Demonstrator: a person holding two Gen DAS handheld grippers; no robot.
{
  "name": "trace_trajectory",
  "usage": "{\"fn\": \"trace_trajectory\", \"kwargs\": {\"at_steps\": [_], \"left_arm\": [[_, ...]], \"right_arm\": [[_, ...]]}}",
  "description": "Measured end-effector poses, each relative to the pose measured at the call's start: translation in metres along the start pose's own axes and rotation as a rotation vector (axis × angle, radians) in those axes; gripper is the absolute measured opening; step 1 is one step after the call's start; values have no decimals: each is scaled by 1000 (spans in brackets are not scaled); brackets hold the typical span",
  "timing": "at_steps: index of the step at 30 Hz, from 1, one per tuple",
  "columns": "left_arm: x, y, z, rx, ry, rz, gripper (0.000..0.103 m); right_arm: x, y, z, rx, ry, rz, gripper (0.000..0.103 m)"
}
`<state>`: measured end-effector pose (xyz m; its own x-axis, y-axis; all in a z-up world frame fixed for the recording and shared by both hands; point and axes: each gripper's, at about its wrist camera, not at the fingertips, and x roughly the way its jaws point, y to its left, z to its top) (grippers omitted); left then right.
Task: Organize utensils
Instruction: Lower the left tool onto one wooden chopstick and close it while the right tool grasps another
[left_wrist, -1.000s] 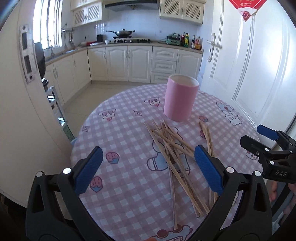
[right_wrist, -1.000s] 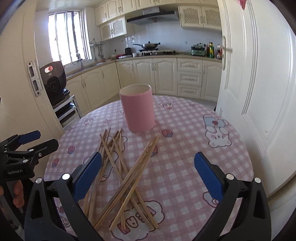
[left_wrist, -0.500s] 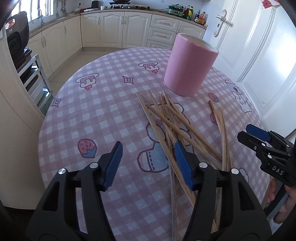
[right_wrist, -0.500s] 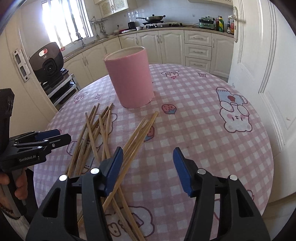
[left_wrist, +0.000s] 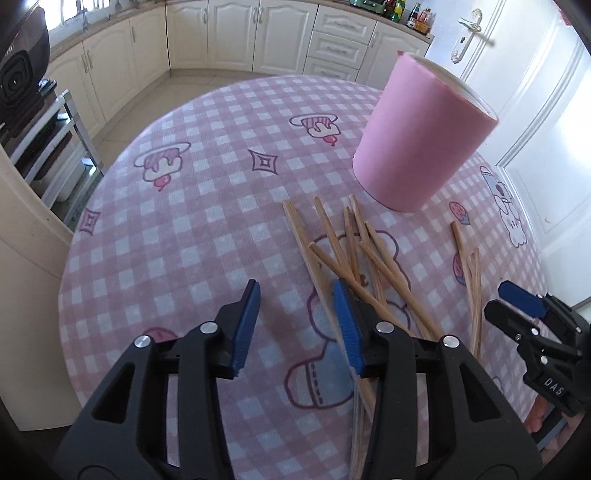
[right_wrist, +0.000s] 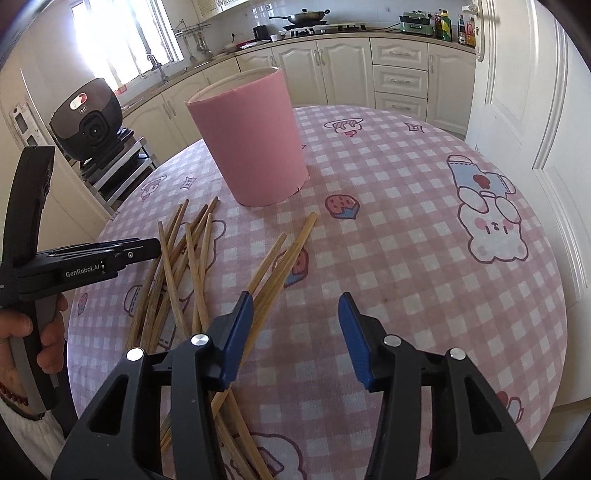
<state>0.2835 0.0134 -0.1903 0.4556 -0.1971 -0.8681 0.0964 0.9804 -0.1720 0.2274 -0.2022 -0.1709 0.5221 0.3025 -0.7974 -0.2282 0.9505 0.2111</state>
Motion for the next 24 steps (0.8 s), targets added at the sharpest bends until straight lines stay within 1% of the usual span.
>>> {"fn": "trace_trajectory", "kwargs": {"at_steps": [1,4,6,7,11,12,13,15,18,20,22,23,24], "left_arm": [[3,-2,2,7,5,21,36],[7,-12,4,51,3,76,35],[8,-14,3,63,-5,90,31],[8,-13,2,69,-11,94,27],[6,-5,2,72,-19,87,16],[6,-4,2,71,-20,89,14],[6,-3,3,73,-19,90,12],[6,-1,3,72,-16,85,11],[6,-1,4,78,-15,88,8],[6,-1,5,78,-12,90,7],[6,-1,5,84,-13,96,6],[7,-2,5,86,-14,100,6],[8,-2,6,88,-16,102,6]], "right_arm": [[2,0,1,0,8,3,44],[6,0,6,-11,30,-7,42],[7,0,8,-16,34,-9,40],[6,-1,9,-11,27,-6,40],[6,-10,19,20,11,-22,40],[8,-11,22,26,17,-20,36],[11,-12,25,28,25,-18,35],[18,-12,32,25,42,-25,29],[31,-11,42,22,92,-16,23],[38,-10,48,18,122,-11,21],[42,-6,54,-10,152,-35,19],[44,-5,56,-26,165,-56,15],[46,-3,58,-39,172,-77,9]]}}
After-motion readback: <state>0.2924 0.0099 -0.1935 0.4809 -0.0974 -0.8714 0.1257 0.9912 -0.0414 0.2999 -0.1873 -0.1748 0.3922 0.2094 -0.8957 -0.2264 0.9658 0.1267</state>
